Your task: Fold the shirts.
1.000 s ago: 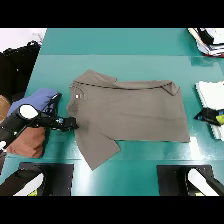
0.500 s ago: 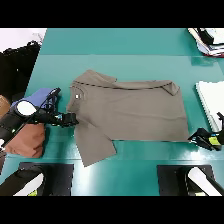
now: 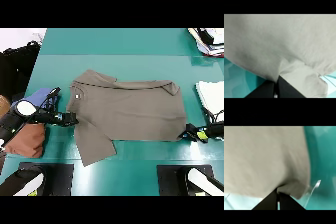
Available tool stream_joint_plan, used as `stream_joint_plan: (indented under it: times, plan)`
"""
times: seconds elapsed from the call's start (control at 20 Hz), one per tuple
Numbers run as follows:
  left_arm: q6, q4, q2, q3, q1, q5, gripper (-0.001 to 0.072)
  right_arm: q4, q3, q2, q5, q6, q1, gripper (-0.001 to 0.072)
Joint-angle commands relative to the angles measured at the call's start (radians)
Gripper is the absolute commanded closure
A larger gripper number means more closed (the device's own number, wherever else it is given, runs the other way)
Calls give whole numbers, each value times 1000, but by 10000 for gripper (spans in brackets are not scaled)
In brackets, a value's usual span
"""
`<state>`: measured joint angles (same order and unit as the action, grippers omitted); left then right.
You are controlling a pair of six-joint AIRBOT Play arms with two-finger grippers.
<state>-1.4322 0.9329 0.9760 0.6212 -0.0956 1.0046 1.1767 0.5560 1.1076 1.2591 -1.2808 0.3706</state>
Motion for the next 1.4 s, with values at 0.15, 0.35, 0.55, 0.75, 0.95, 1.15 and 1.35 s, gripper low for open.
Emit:
stream_joint_plan:
  times: [0.15, 0.35, 0.55, 0.75, 0.95, 1.15, 1.35]
  plan:
    - [-1, 12, -47, 134, 2, 20, 685, -7, 211, -127, -3, -2, -112, 696]
    - [-15, 143, -111, 495, 11, 140, 684, -6, 505, -233, -24, -2, -161, 696]
    - [-38, 239, -111, 952, 11, 263, 684, -5, 838, -289, -57, -2, -153, 696]
    - [-64, 240, -110, 1388, 11, 259, 685, -5, 1123, -323, -51, -3, -113, 696]
    - [-91, 224, -111, 1637, 11, 202, 685, -2, 1302, -346, -10, -3, -77, 696]
    - [-87, 97, -105, 1646, 11, 156, 685, 2, 1490, -269, 129, -37, -72, 697]
    - [-84, 115, -97, 1366, 11, 191, 685, -6, 1527, -128, 264, -59, -75, 696]
